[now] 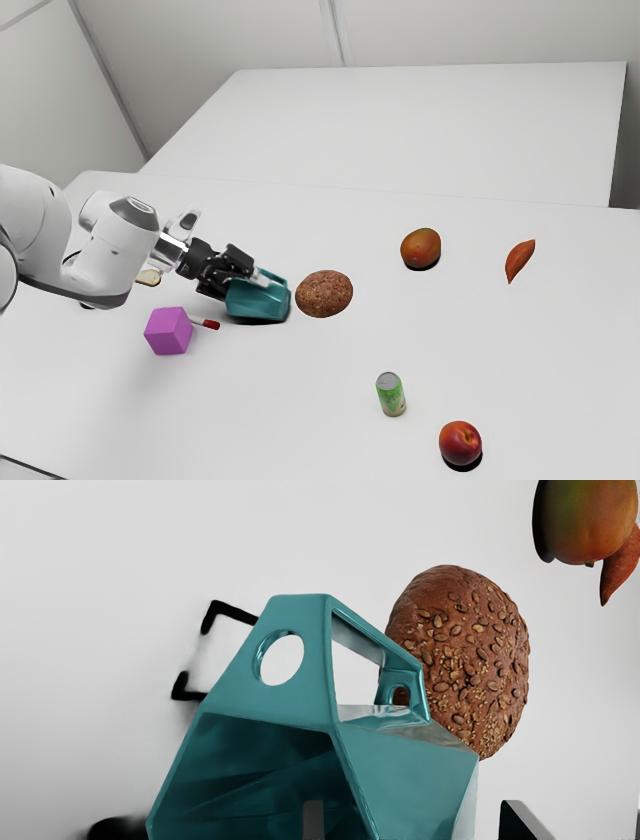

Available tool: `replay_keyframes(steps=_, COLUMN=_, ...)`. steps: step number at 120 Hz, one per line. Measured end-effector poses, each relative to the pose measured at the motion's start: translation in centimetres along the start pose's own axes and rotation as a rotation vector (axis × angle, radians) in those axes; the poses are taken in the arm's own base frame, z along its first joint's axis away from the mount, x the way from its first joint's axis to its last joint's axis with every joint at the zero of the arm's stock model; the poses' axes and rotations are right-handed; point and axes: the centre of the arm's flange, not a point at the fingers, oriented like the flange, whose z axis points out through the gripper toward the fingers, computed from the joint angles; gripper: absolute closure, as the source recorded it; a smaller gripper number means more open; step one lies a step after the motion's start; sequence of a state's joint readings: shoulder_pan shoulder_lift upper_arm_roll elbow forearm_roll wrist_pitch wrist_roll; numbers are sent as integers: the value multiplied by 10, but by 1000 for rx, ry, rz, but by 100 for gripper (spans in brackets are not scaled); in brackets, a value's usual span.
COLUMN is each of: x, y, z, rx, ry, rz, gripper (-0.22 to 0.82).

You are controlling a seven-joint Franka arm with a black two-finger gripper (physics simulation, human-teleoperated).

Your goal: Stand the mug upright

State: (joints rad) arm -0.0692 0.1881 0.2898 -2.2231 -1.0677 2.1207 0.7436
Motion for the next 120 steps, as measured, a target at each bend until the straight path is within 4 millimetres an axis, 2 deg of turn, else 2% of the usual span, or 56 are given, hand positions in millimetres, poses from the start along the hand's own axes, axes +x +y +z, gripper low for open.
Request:
replay_keyframes(steps=16, x=0, y=1, z=0, rx=-2, ry=1, rz=18, gripper=47)
replay_keyframes(steps=38, x=1, y=4, z=-4, rx=8, ry=8, rz=44, gripper=63)
replay_keyframes(steps=49, x=3, y=14, z=-12, rx=11, ry=22, rz=71, gripper=66)
replay_keyframes(steps=59, x=4, y=26, z=-22, rx=20, ry=34, rz=106, gripper=73)
replay_keyframes(steps=72, x=8, y=43, z=-38, rx=61, ry=34, rz=168, gripper=75)
replay_keyframes(steps=99, x=39, y=82, z=-64, rx=278, ry=-36, rz=351, gripper=77)
replay_keyframes(steps=106, x=44, y=92, z=-61, rx=353, ry=-80, rz=402, gripper=77)
replay_keyframes(steps=120, x=45, y=102, z=-40, rx=480, ry=-177, rz=471, gripper=77)
